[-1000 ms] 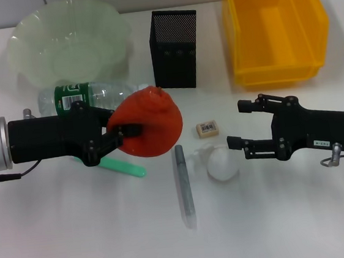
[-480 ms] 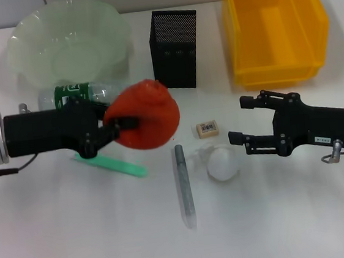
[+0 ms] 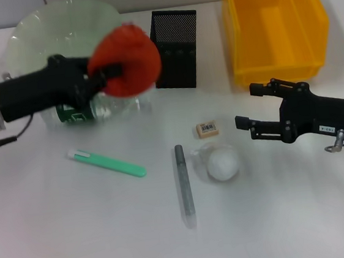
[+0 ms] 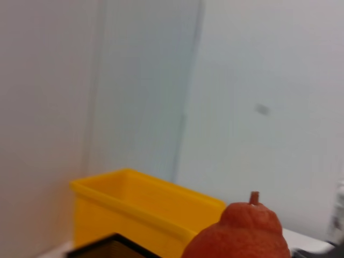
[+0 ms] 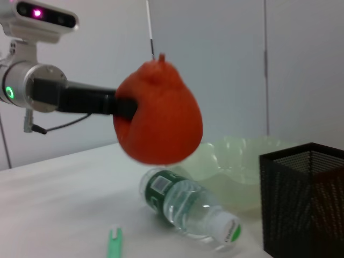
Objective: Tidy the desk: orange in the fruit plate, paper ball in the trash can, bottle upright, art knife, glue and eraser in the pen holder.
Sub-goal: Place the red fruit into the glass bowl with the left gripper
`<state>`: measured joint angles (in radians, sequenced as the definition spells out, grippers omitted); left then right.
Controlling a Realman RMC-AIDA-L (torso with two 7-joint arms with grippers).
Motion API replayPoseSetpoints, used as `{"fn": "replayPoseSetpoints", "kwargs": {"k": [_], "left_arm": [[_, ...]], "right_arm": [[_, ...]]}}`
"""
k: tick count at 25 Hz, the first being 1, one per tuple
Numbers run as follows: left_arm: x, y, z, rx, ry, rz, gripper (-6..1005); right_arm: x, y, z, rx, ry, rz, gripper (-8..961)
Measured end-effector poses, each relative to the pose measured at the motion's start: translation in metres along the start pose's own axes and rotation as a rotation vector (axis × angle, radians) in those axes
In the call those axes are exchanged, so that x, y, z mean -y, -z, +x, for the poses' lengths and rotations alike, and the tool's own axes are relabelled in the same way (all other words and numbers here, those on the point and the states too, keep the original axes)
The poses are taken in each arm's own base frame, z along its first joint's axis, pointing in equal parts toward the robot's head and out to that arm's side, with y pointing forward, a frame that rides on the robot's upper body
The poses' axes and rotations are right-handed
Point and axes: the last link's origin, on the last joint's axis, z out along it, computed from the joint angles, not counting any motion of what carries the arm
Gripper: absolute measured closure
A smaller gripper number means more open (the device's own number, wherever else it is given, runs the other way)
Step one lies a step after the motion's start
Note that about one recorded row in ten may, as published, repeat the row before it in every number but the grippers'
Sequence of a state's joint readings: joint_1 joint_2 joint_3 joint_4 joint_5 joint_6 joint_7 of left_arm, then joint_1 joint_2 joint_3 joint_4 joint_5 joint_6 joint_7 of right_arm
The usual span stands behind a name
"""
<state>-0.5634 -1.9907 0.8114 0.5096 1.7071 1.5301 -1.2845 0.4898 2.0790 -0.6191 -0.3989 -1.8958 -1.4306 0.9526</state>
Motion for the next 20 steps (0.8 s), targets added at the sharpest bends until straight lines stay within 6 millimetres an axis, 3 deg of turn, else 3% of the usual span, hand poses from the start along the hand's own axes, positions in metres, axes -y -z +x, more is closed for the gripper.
{"fn": "replayPoseSetpoints", "kwargs": {"k": [20], "left_arm": [[0.059, -0.011, 0.0, -0.042, 0.082, 0.458, 932]], "right_arm": [[0.005, -0.005, -0.006, 0.012, 0.017, 0.016, 135]]}}
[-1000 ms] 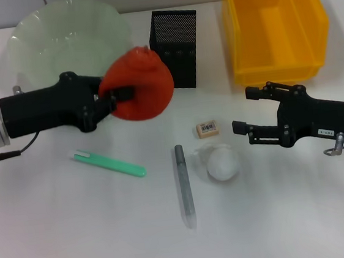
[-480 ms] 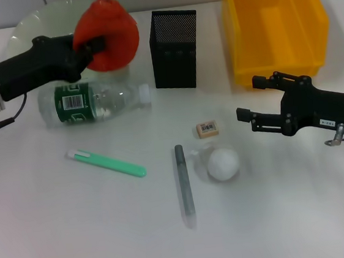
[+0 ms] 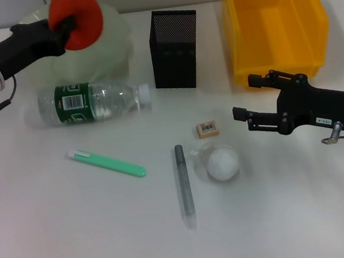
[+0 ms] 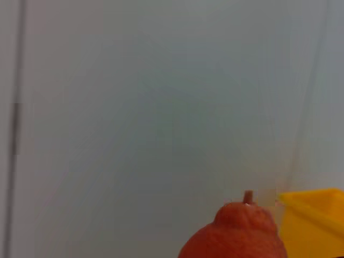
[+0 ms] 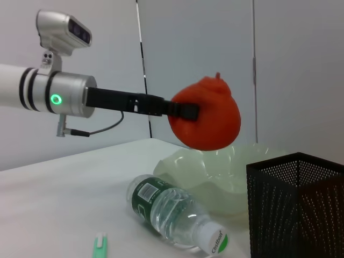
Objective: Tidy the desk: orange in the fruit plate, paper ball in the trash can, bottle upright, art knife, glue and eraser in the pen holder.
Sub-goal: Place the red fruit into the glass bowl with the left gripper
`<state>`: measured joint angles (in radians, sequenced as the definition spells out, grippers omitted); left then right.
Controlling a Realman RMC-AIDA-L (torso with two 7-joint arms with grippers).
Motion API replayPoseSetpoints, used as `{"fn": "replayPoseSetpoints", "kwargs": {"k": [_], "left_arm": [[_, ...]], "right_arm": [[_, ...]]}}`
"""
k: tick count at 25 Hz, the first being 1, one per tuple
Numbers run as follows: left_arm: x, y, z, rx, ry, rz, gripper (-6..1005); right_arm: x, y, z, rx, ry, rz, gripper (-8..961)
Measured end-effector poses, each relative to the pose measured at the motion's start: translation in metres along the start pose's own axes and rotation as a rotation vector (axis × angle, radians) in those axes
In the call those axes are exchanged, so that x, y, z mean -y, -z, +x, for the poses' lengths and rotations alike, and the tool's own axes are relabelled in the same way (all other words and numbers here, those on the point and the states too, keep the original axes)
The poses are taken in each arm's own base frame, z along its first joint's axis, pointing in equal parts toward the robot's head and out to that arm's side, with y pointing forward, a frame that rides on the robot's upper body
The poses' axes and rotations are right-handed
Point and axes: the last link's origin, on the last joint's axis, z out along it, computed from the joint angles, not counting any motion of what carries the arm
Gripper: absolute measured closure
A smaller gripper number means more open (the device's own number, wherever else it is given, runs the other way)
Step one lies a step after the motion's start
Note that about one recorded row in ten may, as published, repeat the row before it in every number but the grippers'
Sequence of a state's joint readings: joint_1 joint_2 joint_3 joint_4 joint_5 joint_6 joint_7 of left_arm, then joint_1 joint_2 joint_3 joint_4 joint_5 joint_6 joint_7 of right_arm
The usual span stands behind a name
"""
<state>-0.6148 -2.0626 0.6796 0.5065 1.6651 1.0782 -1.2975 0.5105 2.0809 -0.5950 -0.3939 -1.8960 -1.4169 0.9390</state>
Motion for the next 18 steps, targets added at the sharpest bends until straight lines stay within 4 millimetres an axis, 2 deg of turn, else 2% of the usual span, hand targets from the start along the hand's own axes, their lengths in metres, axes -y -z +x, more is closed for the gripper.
{"fn": "replayPoseSetpoints", "kwargs": {"k": [2, 4, 7, 18], "left_arm": [[0.0, 0.0, 0.0, 0.0, 0.0, 0.0, 932], [0.011, -0.006, -0.007, 0.031, 0.026, 0.103, 932], [0.015, -0.008, -0.01, 0.047, 0.032, 0.14, 931], [0.019, -0.011, -0.013, 0.075, 0.02, 0.183, 930]], "right_arm": [[0.0, -0.001, -0.001, 0.001, 0.002, -0.002, 135], [0.0, -0.001, -0.001, 0.001, 0.004, -0.003, 135], [0.0, -0.002, -0.002, 0.002, 0.005, -0.005, 135], [0.0, -0.004, -0.003, 0.003, 0.007, -0.01, 136]]}}
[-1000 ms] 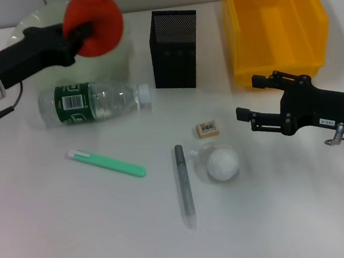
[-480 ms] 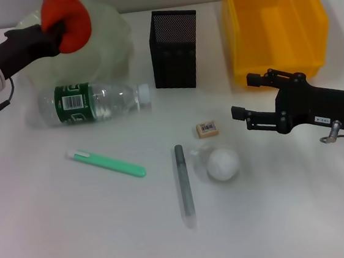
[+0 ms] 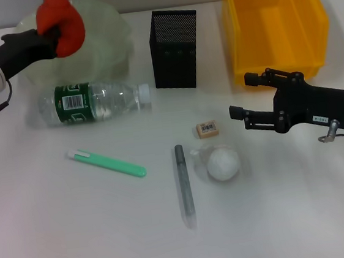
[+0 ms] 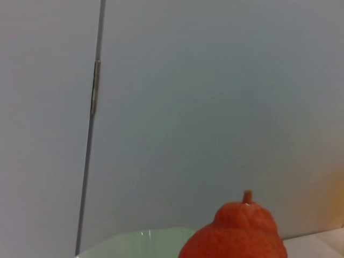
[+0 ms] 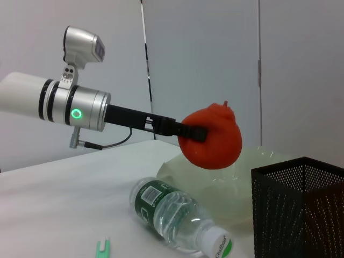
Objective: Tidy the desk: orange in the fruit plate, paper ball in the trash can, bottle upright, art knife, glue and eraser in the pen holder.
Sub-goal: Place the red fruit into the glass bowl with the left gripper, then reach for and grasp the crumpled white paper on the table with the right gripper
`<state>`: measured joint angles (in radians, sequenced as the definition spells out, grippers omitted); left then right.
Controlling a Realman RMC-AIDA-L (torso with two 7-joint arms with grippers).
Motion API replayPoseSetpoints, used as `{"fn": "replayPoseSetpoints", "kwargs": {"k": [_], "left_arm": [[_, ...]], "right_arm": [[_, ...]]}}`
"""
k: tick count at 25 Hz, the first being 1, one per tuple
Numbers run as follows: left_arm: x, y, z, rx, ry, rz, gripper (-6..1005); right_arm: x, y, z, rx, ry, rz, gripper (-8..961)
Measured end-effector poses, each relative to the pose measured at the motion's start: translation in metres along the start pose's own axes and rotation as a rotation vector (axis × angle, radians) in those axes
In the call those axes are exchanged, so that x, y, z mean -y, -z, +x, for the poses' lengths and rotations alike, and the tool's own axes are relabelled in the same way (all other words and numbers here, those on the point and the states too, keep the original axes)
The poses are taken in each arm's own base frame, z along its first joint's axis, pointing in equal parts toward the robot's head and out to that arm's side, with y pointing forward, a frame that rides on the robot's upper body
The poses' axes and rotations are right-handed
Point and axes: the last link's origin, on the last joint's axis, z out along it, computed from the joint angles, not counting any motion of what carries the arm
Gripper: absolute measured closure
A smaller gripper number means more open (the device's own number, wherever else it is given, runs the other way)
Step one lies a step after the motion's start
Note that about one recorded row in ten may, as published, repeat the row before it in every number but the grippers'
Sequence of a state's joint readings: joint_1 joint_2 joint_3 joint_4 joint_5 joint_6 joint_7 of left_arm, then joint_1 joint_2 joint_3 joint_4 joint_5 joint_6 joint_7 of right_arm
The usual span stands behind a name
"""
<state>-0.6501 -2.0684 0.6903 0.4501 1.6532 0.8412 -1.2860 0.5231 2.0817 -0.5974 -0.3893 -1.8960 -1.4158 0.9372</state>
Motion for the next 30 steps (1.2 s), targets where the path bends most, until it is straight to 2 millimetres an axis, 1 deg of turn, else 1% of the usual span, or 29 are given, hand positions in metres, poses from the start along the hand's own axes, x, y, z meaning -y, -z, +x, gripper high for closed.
{"fn": "replayPoseSetpoints", "kwargs": {"k": [5, 30], "left_arm": [[-0.0003, -0.0009, -0.0014, 0.006, 0.005, 0.002, 929], [-0.0059, -0.0025, 0.0003, 0.002, 0.008, -0.029, 180]], "right_arm": [[-0.0001, 0.0, 0.0, 0.0, 0.0, 0.0, 136], [0.0008, 0.0014, 0.0003, 0.0, -0.001, 0.005, 135]]}}
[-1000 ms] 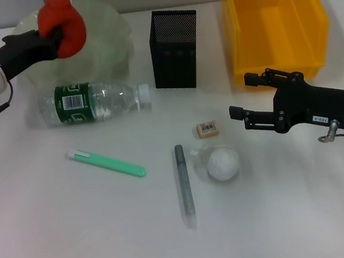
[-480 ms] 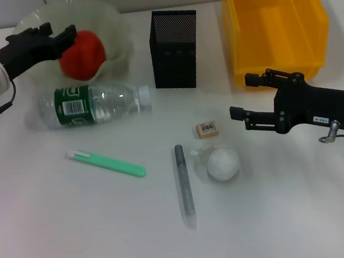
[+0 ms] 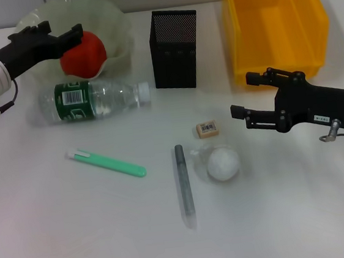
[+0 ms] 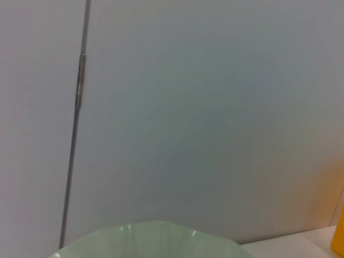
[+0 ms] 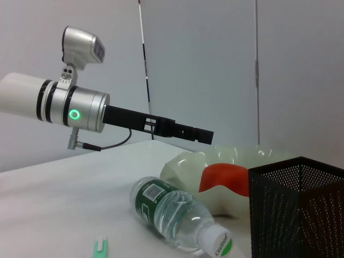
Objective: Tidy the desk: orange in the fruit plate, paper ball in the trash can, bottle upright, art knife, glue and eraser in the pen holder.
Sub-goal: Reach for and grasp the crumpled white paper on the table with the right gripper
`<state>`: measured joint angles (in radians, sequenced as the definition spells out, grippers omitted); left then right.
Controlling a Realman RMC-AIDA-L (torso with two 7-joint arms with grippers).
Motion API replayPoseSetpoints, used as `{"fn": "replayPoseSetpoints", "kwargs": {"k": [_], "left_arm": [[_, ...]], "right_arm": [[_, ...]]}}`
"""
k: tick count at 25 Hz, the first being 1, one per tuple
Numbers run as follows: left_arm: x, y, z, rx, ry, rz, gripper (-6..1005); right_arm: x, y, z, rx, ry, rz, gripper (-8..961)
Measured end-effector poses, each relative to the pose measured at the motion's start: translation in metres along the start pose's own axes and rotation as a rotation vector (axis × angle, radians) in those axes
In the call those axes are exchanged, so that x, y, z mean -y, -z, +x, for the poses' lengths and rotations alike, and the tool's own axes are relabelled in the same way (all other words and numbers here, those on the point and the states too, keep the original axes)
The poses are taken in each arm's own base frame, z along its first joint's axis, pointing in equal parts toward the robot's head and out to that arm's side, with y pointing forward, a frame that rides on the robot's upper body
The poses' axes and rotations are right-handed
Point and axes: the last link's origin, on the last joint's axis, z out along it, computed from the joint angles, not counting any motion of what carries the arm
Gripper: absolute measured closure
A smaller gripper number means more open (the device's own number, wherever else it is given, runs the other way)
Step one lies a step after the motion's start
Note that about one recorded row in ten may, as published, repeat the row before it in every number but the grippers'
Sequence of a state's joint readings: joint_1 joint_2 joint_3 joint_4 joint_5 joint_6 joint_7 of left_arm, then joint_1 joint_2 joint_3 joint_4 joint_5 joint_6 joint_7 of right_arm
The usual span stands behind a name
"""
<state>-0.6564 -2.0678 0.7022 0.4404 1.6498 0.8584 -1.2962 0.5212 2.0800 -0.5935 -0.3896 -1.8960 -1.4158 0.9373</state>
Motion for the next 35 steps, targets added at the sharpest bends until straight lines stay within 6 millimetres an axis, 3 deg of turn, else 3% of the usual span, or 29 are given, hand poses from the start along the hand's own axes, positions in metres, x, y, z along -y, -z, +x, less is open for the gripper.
{"fn": "replayPoseSetpoints", "kwargs": {"k": [8, 15, 21, 24, 35], "left_arm": [[-0.02, 0.014, 0.011, -0.068, 0.016, -0.21, 181], [-0.045, 0.058, 0.016, -0.107, -0.055, -0.558, 181], [-0.056, 0.083, -0.006, -0.013, -0.111, -0.702, 182], [-0.061, 0.094, -0.03, 0.04, -0.178, -0.736, 182], [-0.068, 0.113, -0.065, 0.074, -0.259, -0.757, 183]], "right_arm": [[0.001, 0.0, -0.001, 0.005, 0.003, 0.003, 136], [0.0, 0.002, -0.002, 0.008, -0.002, -0.001, 136], [-0.002, 0.002, -0.003, 0.012, 0.001, -0.02, 135], [-0.002, 0.003, -0.004, 0.017, -0.003, -0.027, 135], [-0.001, 0.011, -0.016, 0.04, -0.055, -0.084, 136]]}}
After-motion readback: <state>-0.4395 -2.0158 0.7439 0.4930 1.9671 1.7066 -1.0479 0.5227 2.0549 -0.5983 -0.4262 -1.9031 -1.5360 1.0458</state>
